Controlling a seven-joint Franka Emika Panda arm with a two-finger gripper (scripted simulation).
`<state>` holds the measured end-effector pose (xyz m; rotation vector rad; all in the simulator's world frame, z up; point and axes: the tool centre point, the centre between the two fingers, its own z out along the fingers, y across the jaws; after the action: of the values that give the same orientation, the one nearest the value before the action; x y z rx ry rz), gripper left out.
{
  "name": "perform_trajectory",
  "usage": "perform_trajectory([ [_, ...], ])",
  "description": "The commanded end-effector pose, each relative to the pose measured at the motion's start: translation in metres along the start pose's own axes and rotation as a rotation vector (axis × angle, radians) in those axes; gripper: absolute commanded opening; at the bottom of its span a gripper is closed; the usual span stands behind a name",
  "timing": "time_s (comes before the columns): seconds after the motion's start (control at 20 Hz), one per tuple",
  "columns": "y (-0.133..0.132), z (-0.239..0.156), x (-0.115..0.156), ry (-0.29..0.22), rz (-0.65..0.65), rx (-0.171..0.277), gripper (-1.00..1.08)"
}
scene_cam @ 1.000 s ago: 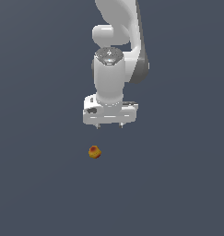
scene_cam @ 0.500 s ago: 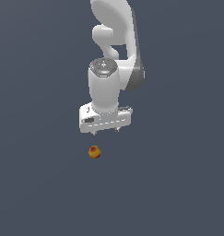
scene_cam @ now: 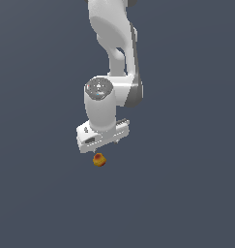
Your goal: Pick up the object and move it to a goal position.
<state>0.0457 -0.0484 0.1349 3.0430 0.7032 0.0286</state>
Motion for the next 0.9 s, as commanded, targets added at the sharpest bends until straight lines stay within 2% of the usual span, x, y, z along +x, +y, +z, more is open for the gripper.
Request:
perform_trajectory([
  [0.0, 0.008, 0.009, 0.001, -0.003, -0.060, 0.003, 1.00],
  [0.45, 0.030, 0.037, 0.000, -0.009, -0.233, 0.016, 1.00],
  [0.85, 0.039, 0.050, 0.000, -0.010, -0.307, 0.023, 1.00],
])
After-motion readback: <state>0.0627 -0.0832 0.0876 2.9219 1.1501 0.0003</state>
